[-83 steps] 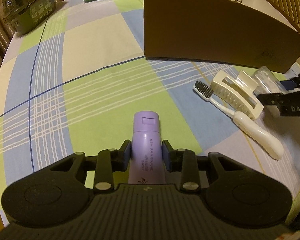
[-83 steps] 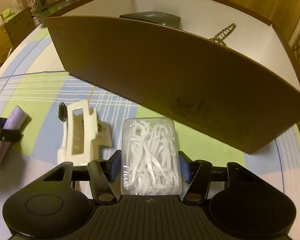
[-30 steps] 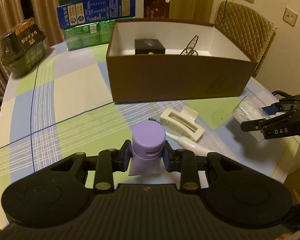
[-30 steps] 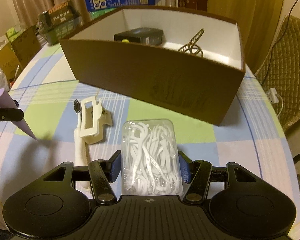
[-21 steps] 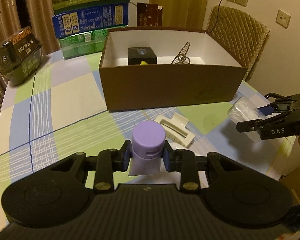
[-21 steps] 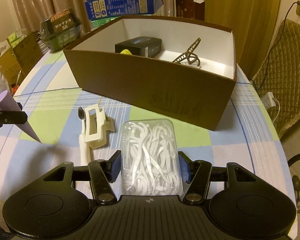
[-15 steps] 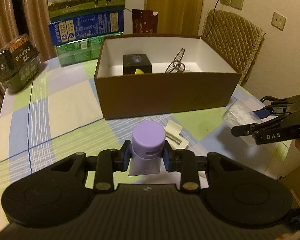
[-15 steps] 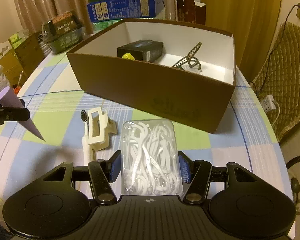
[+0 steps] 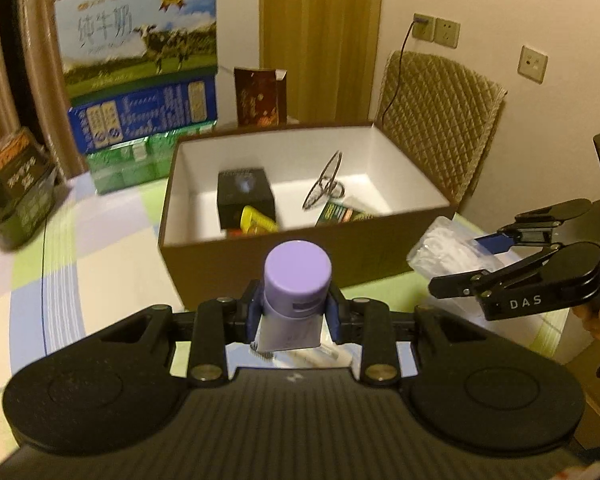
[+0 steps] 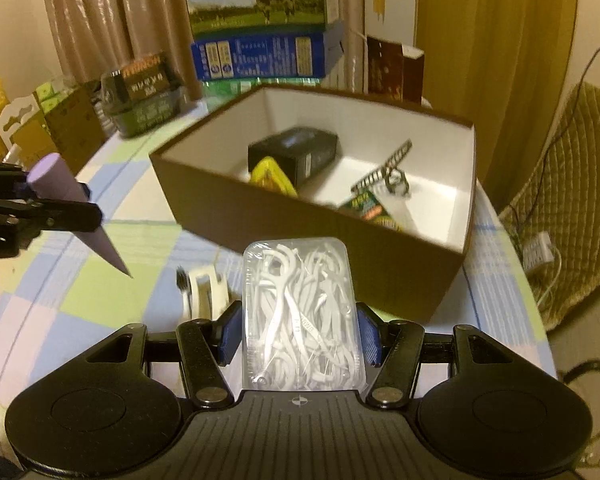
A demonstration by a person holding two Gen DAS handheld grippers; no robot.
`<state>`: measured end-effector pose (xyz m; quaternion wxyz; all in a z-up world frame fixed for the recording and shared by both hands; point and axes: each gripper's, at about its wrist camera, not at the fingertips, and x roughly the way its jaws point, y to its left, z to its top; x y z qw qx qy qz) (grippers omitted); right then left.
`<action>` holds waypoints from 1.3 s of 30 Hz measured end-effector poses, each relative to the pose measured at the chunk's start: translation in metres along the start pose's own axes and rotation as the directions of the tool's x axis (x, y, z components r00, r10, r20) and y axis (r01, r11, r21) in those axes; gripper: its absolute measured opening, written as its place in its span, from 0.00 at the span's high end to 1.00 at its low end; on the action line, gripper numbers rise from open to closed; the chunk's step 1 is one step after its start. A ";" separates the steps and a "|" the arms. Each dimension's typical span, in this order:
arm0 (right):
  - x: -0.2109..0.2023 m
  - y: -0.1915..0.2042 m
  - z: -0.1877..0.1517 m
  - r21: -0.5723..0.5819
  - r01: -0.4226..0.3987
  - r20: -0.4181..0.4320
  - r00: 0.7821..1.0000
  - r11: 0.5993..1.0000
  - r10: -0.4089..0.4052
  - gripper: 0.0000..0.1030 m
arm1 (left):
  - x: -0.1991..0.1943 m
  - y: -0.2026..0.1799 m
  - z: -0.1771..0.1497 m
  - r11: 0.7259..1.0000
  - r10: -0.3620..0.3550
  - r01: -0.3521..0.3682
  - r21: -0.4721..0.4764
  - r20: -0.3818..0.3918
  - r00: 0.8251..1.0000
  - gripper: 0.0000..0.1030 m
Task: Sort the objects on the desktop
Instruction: 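Carry the purple tube toward the box with left tool while right carries the floss box, then lower the purple tube into the box with left tool while right lowers the floss box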
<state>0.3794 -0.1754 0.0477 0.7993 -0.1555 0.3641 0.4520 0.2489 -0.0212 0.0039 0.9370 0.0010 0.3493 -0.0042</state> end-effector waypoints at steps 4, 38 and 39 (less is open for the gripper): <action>-0.002 -0.006 0.020 -0.002 -0.007 0.037 0.999 1.000 0.007 0.47 | 0.008 -0.002 0.020 1.000 -0.015 0.014 0.012 0.027 1.000 0.73; 0.110 -0.101 0.123 0.043 0.087 -0.030 0.996 0.995 -0.085 0.47 | 0.189 -0.002 0.134 0.996 -0.058 0.064 0.069 -0.080 0.995 0.73; 0.114 -0.103 0.123 0.039 0.088 -0.036 0.996 0.995 -0.087 0.46 | 0.196 -0.001 0.134 0.996 -0.059 0.066 0.067 -0.091 0.994 0.73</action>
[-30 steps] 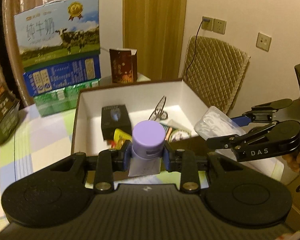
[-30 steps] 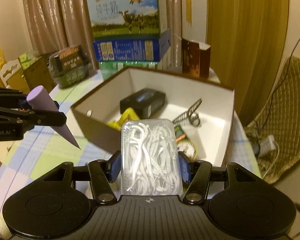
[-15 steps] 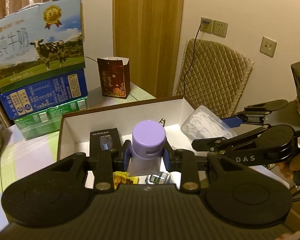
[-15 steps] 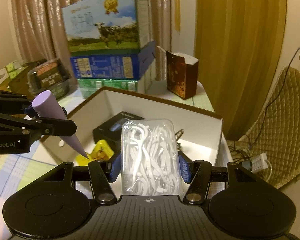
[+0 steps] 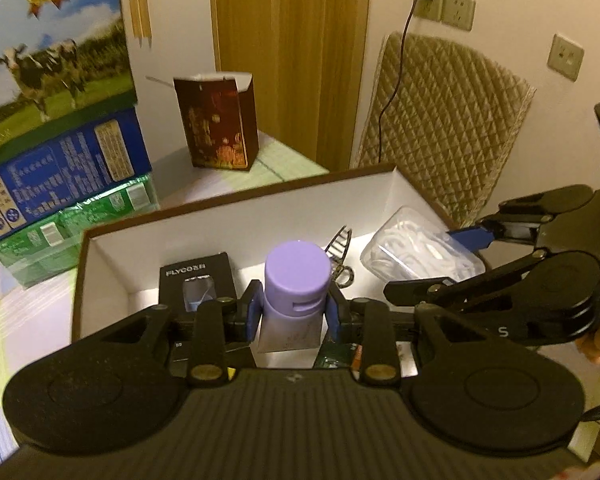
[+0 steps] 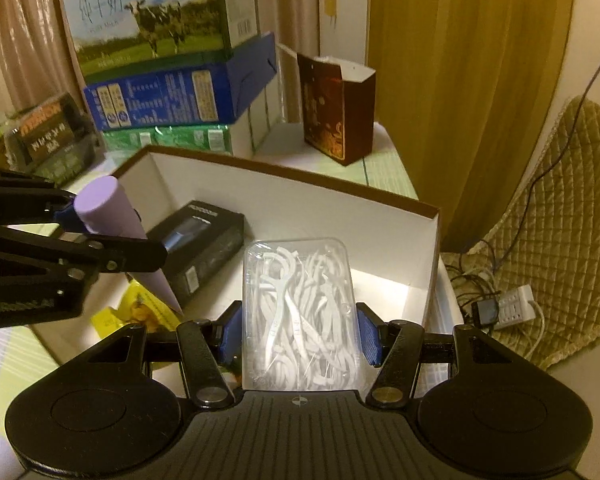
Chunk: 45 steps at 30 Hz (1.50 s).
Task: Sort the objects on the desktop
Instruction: 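Lower the purple tube into the box with left tool while right lowers the floss box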
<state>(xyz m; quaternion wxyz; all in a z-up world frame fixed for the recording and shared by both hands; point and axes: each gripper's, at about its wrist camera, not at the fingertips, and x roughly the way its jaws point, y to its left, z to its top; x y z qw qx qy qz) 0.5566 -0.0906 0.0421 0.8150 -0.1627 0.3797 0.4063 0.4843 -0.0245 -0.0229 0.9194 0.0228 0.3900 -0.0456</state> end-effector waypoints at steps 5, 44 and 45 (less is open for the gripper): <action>0.018 -0.004 0.003 -0.022 0.001 -0.028 1.000 1.000 -0.002 0.47 | 0.029 0.005 0.001 1.000 -0.004 0.004 -0.007 -0.055 0.998 0.73; 0.069 -0.014 0.014 -0.177 0.040 -0.085 0.995 0.983 -0.056 0.46 | 0.073 0.043 -0.003 0.996 0.038 -0.052 -0.075 -0.168 0.985 0.58; 0.069 -0.015 0.014 -0.175 0.039 -0.082 0.995 0.984 -0.054 0.46 | 0.072 0.043 -0.003 0.996 0.040 -0.053 -0.073 -0.168 0.985 0.57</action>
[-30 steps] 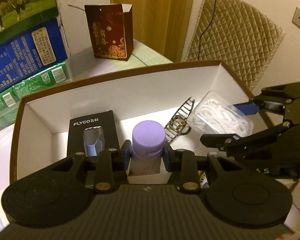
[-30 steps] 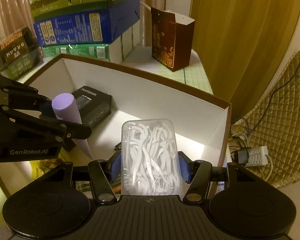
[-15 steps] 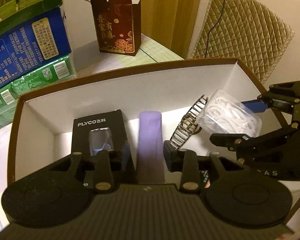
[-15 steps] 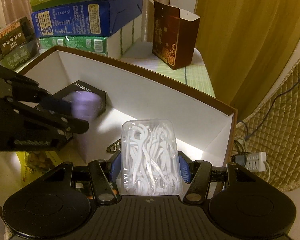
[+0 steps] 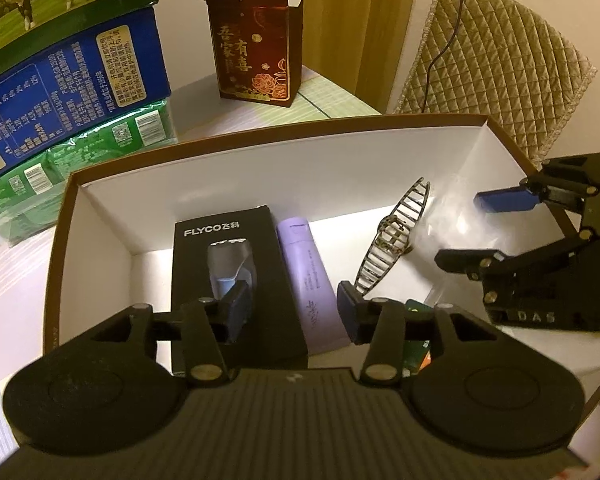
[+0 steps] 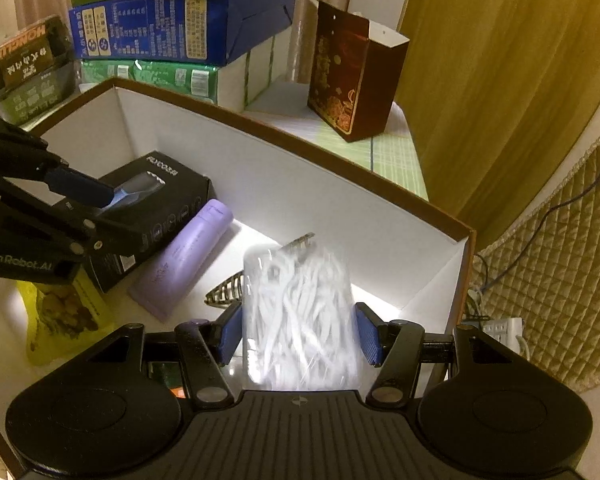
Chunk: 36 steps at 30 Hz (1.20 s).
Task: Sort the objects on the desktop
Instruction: 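Lower the purple tube into the box with left tool while right lowers the floss box, then open both tools and withdraw them from the box toward the toothbrush and clip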
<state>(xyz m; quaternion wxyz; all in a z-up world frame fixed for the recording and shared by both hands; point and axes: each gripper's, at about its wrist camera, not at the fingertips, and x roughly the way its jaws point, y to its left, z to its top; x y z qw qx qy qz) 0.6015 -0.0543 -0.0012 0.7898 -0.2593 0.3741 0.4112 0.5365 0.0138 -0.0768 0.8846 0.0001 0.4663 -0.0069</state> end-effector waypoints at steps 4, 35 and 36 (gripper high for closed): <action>-0.005 -0.001 -0.001 -0.013 0.007 0.022 1.000 1.000 -0.007 0.22 | -0.006 0.000 -0.001 1.000 0.011 -0.011 0.005 0.008 1.000 0.46; -0.090 0.024 -0.033 0.138 -0.094 0.054 0.995 0.986 0.087 0.02 | -0.098 -0.004 -0.047 0.993 0.093 -0.089 -0.077 0.048 0.995 0.10; -0.093 0.024 -0.034 0.143 -0.094 0.060 0.995 0.985 0.086 0.02 | -0.103 -0.005 -0.050 0.993 0.091 -0.087 -0.083 0.051 0.995 0.10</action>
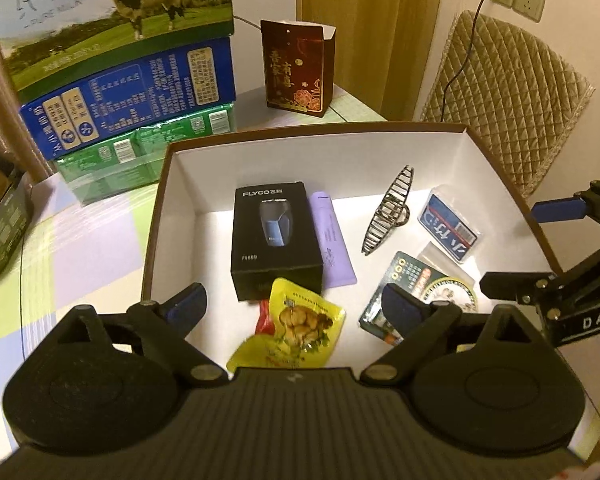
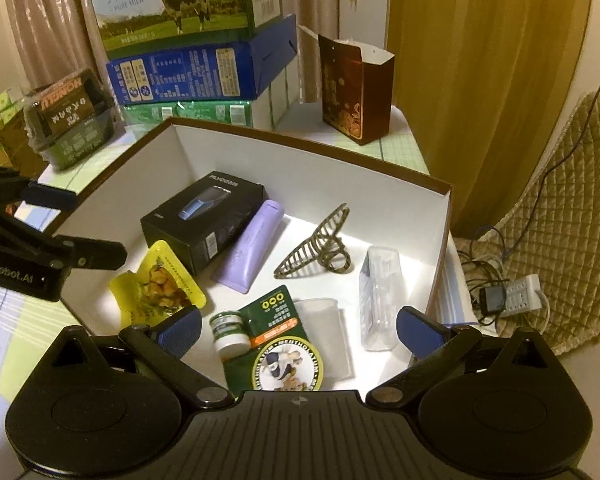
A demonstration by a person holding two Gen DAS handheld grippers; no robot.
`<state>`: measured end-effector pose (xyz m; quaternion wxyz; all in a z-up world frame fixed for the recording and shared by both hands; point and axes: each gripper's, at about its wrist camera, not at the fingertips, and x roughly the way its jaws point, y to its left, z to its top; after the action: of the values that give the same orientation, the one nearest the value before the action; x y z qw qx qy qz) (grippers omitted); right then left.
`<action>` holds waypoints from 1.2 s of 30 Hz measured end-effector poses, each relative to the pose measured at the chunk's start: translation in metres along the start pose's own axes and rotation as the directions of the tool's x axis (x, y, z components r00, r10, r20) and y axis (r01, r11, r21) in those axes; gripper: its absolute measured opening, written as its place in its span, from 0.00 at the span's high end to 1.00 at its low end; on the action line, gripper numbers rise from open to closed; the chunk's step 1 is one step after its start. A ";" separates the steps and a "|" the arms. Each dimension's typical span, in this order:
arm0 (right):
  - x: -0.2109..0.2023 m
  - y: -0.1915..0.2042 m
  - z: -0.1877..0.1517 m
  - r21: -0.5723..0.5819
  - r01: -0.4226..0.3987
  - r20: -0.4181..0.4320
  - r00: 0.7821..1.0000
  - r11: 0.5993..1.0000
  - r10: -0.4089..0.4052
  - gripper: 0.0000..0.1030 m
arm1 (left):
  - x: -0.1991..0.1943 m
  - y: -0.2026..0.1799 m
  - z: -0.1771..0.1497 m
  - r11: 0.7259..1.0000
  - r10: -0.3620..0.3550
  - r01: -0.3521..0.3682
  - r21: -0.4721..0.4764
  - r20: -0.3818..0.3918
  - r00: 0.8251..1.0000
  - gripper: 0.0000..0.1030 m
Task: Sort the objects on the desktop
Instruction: 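Open both tools and withdraw them from the box toward the toothbrush and clip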
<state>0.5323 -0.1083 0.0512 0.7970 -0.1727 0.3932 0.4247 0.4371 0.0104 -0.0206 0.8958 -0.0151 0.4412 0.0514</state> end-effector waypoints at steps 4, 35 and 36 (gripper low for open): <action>-0.014 0.006 -0.007 0.018 -0.006 0.024 1.000 1.000 0.005 0.02 | -0.018 -0.003 -0.011 1.000 0.005 -0.004 -0.010 0.016 1.000 0.10; -0.070 0.057 -0.105 0.071 -0.044 -0.001 0.999 0.997 0.044 0.02 | -0.090 -0.018 -0.128 0.996 -0.002 0.002 -0.087 0.001 1.000 0.11; -0.069 0.057 -0.109 0.077 -0.044 -0.008 0.999 0.996 0.045 0.02 | -0.088 -0.018 -0.133 0.996 -0.007 0.006 -0.091 -0.009 1.000 0.11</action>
<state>0.4111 -0.1795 0.0394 0.7915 -0.1351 0.4169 0.4259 0.2806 -0.0245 -0.0322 0.8924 -0.0574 0.4424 0.0686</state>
